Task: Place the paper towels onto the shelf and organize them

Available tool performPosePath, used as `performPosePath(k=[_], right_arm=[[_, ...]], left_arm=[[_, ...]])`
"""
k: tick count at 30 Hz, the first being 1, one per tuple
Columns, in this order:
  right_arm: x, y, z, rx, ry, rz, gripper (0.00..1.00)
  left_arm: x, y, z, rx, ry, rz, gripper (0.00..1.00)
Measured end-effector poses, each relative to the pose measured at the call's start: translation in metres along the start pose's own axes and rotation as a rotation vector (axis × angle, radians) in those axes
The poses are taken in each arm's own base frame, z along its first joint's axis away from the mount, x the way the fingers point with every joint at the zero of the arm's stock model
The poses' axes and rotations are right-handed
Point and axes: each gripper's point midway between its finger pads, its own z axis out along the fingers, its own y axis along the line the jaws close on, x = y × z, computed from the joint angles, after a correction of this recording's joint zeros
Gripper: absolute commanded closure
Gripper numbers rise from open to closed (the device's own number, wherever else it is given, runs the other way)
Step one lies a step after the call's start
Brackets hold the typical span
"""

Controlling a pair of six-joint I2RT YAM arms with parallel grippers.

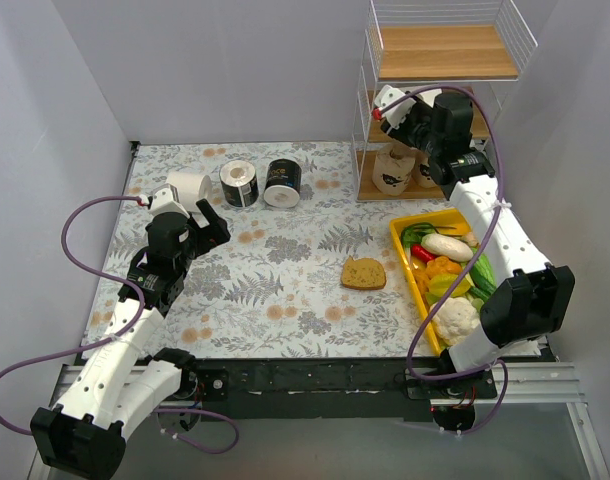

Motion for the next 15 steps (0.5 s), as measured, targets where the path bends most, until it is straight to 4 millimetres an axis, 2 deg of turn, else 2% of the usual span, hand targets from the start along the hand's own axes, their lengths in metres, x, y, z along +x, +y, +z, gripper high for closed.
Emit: performPosePath(k=[6,9,15], right_arm=[[0.0,-0.002,0.001,-0.001,-0.018,-0.012,0.45],[-0.008,-0.01,0.002,0.024,-0.051,-0.037,0.43],[-0.019,-0.02,0.002,0.057,-0.096,-0.069,0.43]], left_arm=[[0.0,0.0,0.0,0.0,0.0,0.0,0.02],[0.0,0.0,0.0,0.0,0.0,0.0,0.02],[0.0,0.0,0.0,0.0,0.0,0.0,0.02]])
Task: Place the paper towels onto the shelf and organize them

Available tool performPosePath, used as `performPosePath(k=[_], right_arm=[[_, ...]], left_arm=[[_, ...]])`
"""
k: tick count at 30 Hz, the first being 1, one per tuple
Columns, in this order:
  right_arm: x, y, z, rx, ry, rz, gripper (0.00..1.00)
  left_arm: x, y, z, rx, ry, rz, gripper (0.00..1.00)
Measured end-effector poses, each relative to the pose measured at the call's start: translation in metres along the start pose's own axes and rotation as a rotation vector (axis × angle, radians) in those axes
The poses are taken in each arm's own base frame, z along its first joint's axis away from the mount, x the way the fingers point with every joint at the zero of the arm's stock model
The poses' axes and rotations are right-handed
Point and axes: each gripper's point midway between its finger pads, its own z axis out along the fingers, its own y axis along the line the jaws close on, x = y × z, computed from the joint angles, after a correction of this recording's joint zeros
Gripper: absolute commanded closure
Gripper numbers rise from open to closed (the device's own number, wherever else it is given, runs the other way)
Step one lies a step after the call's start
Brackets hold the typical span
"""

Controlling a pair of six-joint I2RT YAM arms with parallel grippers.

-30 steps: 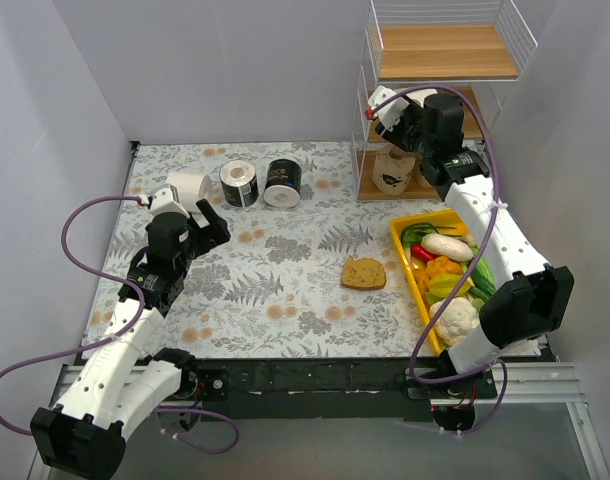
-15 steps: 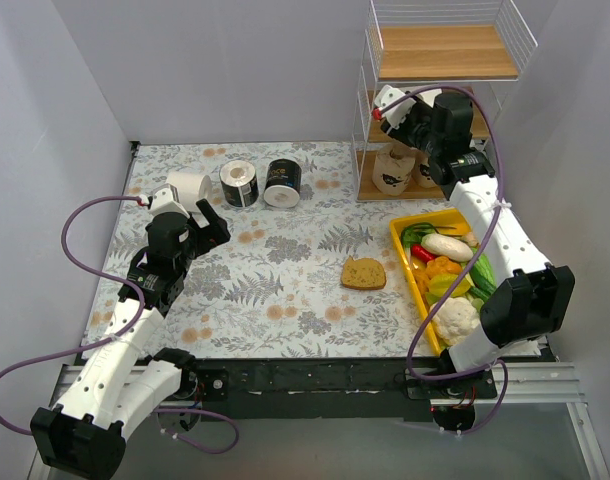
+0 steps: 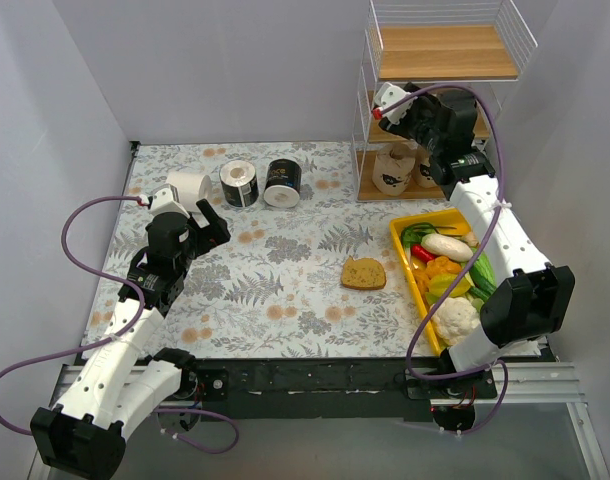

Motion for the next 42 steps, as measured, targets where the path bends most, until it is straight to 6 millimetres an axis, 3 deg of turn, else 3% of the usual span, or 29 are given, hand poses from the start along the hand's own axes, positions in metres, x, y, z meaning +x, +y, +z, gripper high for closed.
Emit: performPosePath(k=[4,8,16,26,39,42], right_arm=[[-0.003,-0.001,0.0,0.002,-0.013,-0.002,0.45],[-0.003,0.004,-0.008,0.005,-0.016,0.029,0.54],[0.018,0.0,-0.019,0.109,0.074,0.156,0.55],[0.053,0.005,0.0,0.188,0.17,0.257,0.57],[0.076,0.009,0.02,0.229,0.193,0.291,0.57],[0.077,0.008,0.019,0.236,0.197,0.297,0.53]], left_arm=[[0.0,0.0,0.0,0.0,0.0,0.0,0.02],[0.0,0.0,0.0,0.0,0.0,0.0,0.02],[0.0,0.0,0.0,0.0,0.001,0.0,0.02],[0.002,0.001,0.002,-0.005,0.008,0.002,0.02],[0.004,0.003,0.004,-0.018,0.013,0.005,0.02],[0.004,0.003,0.005,-0.021,0.012,0.006,0.02]])
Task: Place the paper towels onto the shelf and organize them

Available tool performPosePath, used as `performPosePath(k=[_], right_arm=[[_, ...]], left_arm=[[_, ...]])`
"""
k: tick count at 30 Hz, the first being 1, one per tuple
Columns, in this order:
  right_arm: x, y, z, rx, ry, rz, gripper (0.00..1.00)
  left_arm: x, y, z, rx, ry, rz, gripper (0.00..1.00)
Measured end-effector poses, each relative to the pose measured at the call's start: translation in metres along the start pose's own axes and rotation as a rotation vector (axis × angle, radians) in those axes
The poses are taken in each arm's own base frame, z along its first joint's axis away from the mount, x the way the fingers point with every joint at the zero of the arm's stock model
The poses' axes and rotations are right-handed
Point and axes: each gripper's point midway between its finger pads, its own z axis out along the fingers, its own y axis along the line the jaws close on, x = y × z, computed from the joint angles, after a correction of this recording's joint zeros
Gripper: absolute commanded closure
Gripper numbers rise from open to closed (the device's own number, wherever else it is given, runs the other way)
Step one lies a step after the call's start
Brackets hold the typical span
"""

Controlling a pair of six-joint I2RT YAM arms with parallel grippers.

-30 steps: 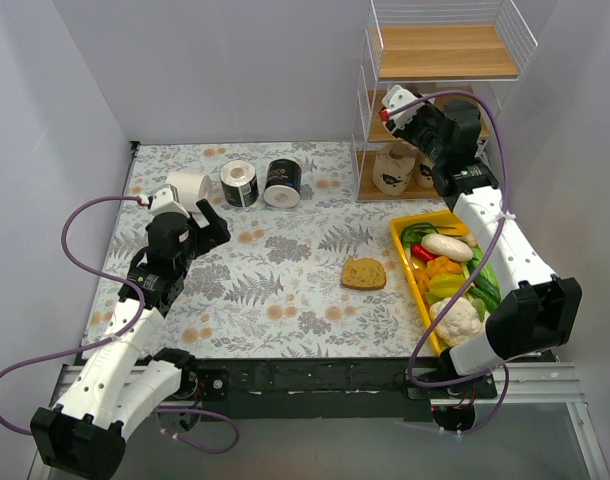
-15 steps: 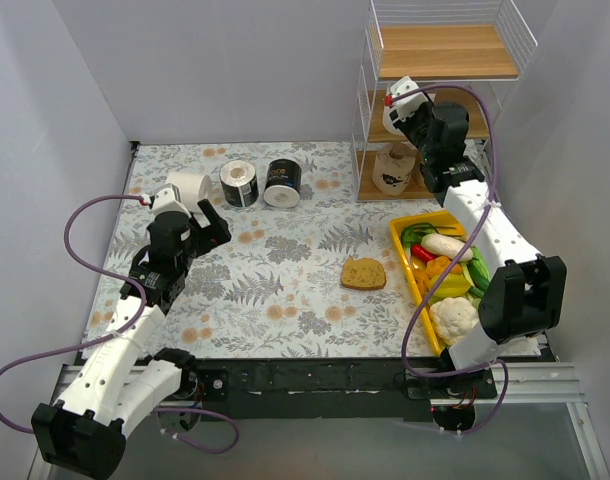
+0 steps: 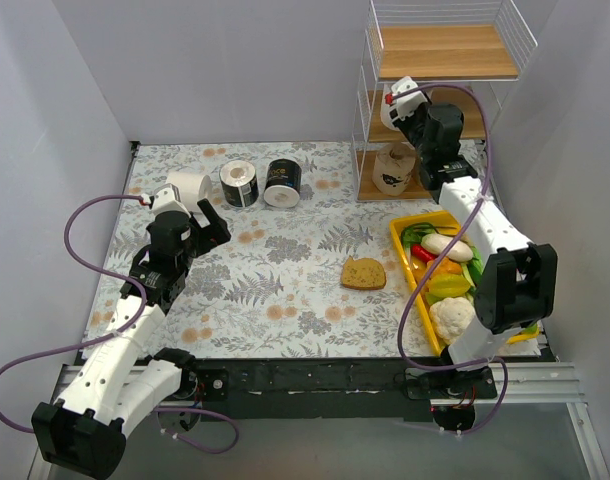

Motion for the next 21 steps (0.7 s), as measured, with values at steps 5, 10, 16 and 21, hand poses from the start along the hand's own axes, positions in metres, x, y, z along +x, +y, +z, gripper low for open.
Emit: performPosePath(k=[5,10,16,21], right_arm=[[0.004,0.006,-0.014,-0.053,0.065,0.053,0.5],[-0.023,0.011,-0.066,-0.137,0.106,0.242,0.34],[-0.063,0.021,-0.147,-0.212,0.029,0.441,0.02],[-0.079,0.042,-0.198,-0.327,-0.053,0.607,0.02]], left_arm=[[0.0,0.001,0.0,-0.004,-0.001,0.001,0.02],[-0.001,0.001,0.0,-0.007,-0.004,0.0,0.02],[0.003,0.0,0.002,-0.001,0.01,0.002,0.02],[0.008,-0.008,0.009,0.03,0.037,-0.007,0.02]])
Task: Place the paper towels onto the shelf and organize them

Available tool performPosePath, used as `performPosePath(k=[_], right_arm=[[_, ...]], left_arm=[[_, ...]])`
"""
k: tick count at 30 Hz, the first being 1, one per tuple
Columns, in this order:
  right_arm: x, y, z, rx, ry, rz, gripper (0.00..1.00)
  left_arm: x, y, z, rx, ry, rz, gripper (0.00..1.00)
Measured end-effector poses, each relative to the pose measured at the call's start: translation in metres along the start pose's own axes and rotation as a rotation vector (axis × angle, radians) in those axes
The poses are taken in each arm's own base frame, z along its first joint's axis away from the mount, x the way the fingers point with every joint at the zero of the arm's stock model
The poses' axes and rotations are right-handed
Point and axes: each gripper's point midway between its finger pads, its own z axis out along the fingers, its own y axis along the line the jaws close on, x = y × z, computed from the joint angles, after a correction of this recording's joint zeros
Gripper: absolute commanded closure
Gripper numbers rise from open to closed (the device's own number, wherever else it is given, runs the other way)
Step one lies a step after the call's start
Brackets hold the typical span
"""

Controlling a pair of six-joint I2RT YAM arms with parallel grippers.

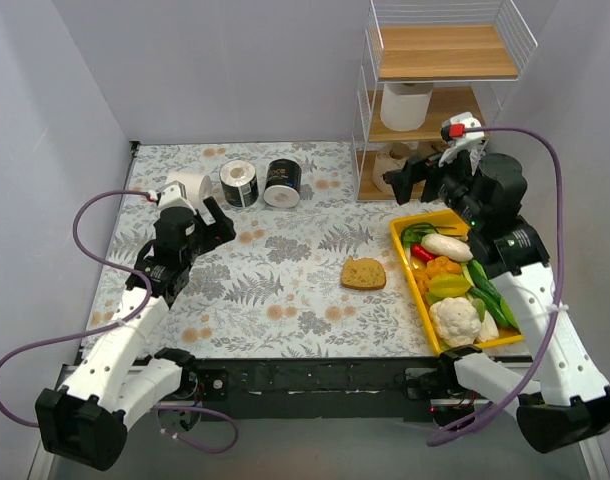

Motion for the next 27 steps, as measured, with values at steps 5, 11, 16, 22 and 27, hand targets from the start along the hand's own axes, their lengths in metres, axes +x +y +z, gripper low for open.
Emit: performPosePath(k=[5,11,16,22,27], right_arm=[[0.014,0.03,-0.028,-0.109,-0.013,0.154,0.01],[0.045,0.047,-0.047,-0.166,0.003,0.243,0.02],[0.056,0.049,-0.059,-0.164,-0.002,0.25,0.01],[0.047,0.048,-0.07,-0.16,-0.043,0.218,0.02],[0.048,0.051,-0.073,-0.177,-0.054,0.205,0.01]], left_arm=[[-0.013,-0.001,0.023,-0.026,0.027,-0.02,0.02],[-0.079,0.018,0.068,-0.207,-0.112,0.024,0.02],[-0.082,0.056,0.11,-0.396,-0.097,0.145,0.02],[-0.107,0.098,0.144,-0.358,-0.028,0.043,0.02],[-0.15,0.128,0.162,-0.272,-0.046,-0.073,0.02]])
